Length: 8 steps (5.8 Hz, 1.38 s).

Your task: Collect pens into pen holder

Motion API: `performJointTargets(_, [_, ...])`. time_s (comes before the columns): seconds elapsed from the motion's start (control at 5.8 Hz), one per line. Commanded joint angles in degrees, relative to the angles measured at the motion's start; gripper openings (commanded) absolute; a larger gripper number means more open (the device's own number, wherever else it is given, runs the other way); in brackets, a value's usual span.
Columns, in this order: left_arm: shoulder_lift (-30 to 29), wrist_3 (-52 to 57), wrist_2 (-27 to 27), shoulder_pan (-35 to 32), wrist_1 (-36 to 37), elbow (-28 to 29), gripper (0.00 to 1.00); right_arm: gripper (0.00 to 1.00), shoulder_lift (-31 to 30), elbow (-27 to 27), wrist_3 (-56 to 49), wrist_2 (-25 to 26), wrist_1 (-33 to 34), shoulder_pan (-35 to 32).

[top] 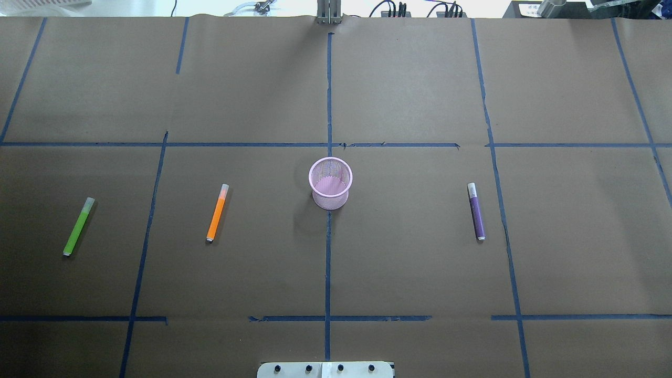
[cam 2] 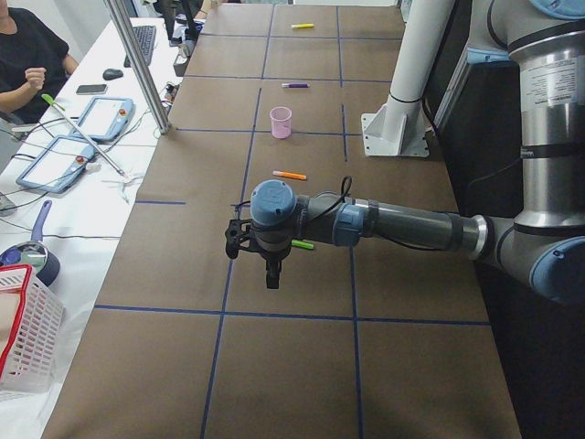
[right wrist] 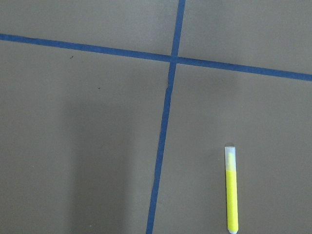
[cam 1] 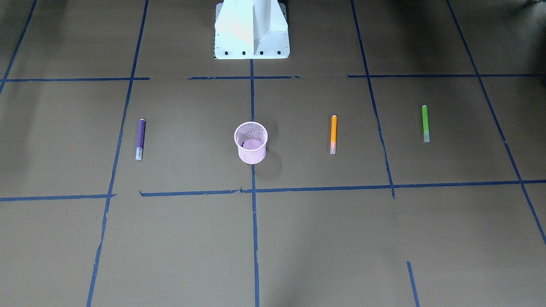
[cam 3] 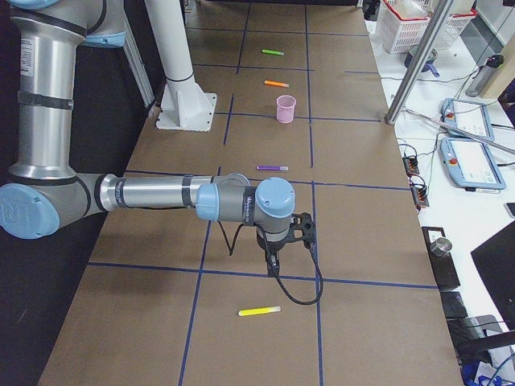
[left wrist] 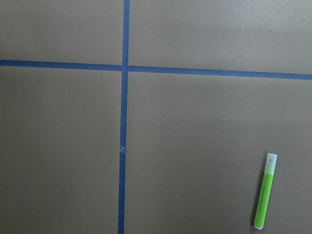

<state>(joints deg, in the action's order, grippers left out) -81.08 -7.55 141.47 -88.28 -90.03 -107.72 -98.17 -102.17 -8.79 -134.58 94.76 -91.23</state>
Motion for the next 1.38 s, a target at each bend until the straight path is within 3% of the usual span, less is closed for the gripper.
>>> performJointTargets(0.0, [1.44,0.08,-3.1,1.86,-1.36,-1.52,1.0,1.0,0.08,-0.22,0.0,-0.06,-0.1,0.0])
performJointTargets(1.21, [2.51,-0.36,-2.87,2.23,-1.37,-2.49,1.0,1.0,-1.15,-0.04,-0.96,-0.07,-0.71,2.98])
